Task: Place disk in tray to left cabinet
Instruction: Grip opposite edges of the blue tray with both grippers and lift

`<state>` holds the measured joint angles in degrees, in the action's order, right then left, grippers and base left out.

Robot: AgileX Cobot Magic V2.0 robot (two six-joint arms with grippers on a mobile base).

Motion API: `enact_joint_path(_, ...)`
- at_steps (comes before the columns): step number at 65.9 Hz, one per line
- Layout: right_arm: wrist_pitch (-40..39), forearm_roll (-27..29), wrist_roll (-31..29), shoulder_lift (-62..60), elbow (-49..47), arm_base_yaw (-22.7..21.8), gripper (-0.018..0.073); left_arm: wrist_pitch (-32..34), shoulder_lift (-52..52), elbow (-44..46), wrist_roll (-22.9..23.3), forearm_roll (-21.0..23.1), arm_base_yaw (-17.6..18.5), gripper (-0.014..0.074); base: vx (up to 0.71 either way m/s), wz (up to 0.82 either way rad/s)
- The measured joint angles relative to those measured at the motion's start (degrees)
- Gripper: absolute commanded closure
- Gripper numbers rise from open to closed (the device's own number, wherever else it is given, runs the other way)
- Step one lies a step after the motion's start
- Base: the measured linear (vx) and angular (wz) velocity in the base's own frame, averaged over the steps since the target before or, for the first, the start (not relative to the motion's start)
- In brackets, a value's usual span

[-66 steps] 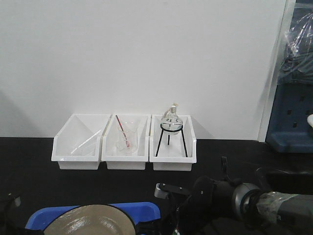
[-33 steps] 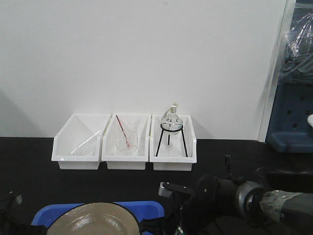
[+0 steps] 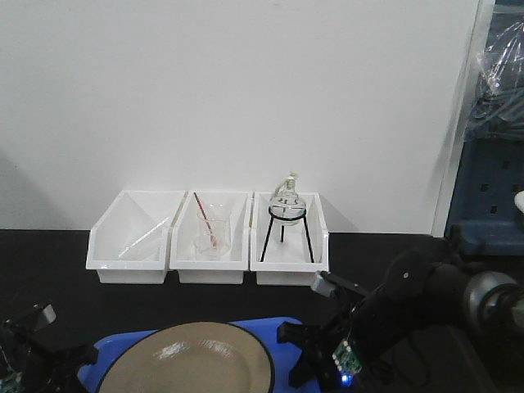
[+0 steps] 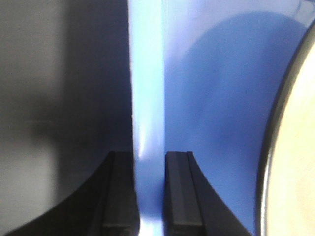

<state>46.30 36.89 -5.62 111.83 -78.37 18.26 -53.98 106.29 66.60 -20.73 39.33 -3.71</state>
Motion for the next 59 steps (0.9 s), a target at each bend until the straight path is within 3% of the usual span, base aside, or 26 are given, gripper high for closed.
enact_joint_path(18, 2.0, 1.6, -0.3, -5.2, 0.0, -3.4, 0.0567, -4.7, -2.4, 5.1, 4.2, 2.2, 0.7, 0.0597, 0.00, 0.00)
enact_joint_path(38, 3.4, 3.7, 0.1, -7.9, 0.0, -3.8, 0.0564, -7.6, -8.4, 9.8, 11.4, 1.3, 0.8, 0.0597, 0.00, 0.00)
enact_joint_path(59, 5.0, 3.9, 0.9, -12.6, -0.6, -3.9, 0.0564, -9.0, -14.6, 12.5, 15.1, 0.5, 0.8, 0.0597, 0.00, 0.00)
